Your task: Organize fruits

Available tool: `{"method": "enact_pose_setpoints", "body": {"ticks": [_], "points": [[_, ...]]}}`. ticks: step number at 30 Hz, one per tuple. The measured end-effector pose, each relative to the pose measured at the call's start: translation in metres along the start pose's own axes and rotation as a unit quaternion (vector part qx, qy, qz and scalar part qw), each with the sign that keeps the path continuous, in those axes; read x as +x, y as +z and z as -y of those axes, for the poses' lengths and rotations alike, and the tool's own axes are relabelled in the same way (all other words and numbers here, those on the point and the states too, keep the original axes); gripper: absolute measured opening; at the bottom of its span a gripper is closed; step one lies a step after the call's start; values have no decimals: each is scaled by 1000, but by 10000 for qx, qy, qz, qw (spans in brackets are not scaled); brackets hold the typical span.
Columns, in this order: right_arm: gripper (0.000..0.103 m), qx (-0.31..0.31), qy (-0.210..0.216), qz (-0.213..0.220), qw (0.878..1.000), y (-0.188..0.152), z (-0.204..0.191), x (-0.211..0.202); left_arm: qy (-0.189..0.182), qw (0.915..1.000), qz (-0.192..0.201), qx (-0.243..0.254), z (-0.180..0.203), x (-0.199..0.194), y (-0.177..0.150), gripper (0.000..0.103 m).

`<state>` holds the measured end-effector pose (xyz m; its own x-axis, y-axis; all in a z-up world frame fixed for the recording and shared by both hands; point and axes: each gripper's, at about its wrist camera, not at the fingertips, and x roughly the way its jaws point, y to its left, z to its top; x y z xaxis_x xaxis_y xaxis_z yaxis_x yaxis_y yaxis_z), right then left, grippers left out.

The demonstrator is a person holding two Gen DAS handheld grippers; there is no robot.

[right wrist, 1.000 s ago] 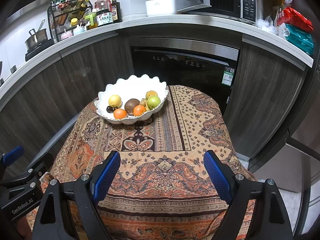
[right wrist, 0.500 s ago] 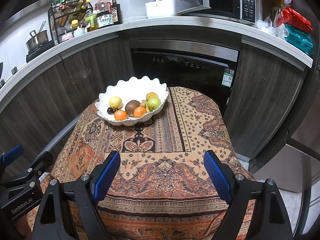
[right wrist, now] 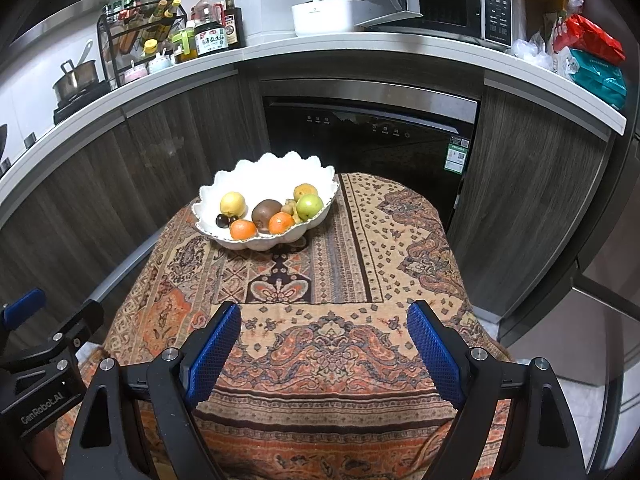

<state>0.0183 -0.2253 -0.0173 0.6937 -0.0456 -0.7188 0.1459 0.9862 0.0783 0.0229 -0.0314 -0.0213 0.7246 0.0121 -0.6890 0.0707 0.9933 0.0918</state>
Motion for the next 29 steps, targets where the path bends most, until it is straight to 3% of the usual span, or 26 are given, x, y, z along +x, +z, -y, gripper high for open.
{"method": "enact_pose_setpoints", "body": {"ticks": [29], "points": [[86, 60, 12, -36, 10000, -5, -1, 0, -37, 9999, -57, 81, 1, 1, -3, 96]]}}
